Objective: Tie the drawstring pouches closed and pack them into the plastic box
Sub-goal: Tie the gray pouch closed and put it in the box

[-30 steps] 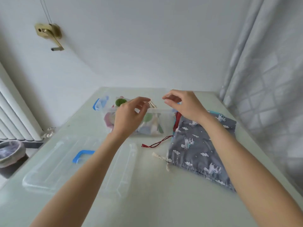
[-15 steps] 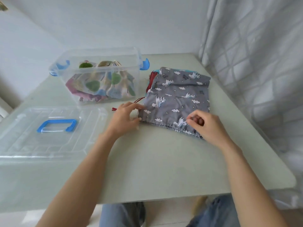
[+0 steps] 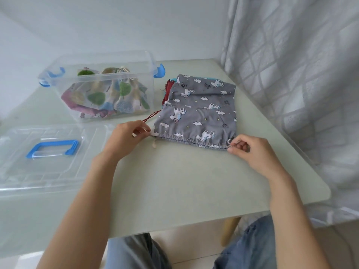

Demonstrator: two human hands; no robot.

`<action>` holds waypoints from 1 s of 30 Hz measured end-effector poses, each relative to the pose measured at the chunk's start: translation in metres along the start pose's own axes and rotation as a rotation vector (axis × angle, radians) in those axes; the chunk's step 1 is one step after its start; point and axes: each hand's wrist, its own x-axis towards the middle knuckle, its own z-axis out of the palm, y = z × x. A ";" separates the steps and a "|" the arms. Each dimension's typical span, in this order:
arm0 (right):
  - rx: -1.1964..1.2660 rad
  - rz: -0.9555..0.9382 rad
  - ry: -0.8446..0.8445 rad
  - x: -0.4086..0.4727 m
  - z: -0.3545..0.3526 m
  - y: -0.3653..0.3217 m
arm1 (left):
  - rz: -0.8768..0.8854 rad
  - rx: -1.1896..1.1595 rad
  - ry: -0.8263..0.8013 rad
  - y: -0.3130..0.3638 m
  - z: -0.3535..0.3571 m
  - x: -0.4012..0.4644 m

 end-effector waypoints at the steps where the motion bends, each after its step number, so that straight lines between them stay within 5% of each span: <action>1: -0.019 0.004 0.012 0.000 -0.001 0.000 | -0.008 -0.001 -0.029 0.000 -0.003 -0.001; 7: -0.108 -0.028 -0.046 0.001 -0.015 -0.003 | 0.009 0.095 -0.109 -0.003 -0.012 -0.004; 11: -0.102 -0.073 -0.127 0.006 -0.033 -0.001 | 0.011 0.089 0.088 -0.003 -0.010 -0.003; 15: 0.345 -0.034 0.018 0.017 -0.039 -0.017 | -0.199 -0.535 0.345 0.013 -0.008 0.004; 19: 1.237 0.089 0.100 0.044 -0.023 -0.034 | -0.280 -1.434 0.264 0.035 0.000 0.016; 21: 1.591 0.159 0.108 0.054 -0.018 -0.044 | -0.288 -1.648 0.235 0.045 0.005 0.019; 26: 2.010 0.274 0.258 0.068 -0.008 -0.047 | -0.359 -2.087 0.423 0.043 0.006 0.021; 28: 1.992 0.352 0.287 0.072 -0.004 -0.046 | -0.409 -2.075 0.383 0.033 0.005 0.022; 30: 1.760 0.411 0.269 0.075 -0.001 -0.045 | -0.440 -1.608 0.338 0.025 0.004 0.019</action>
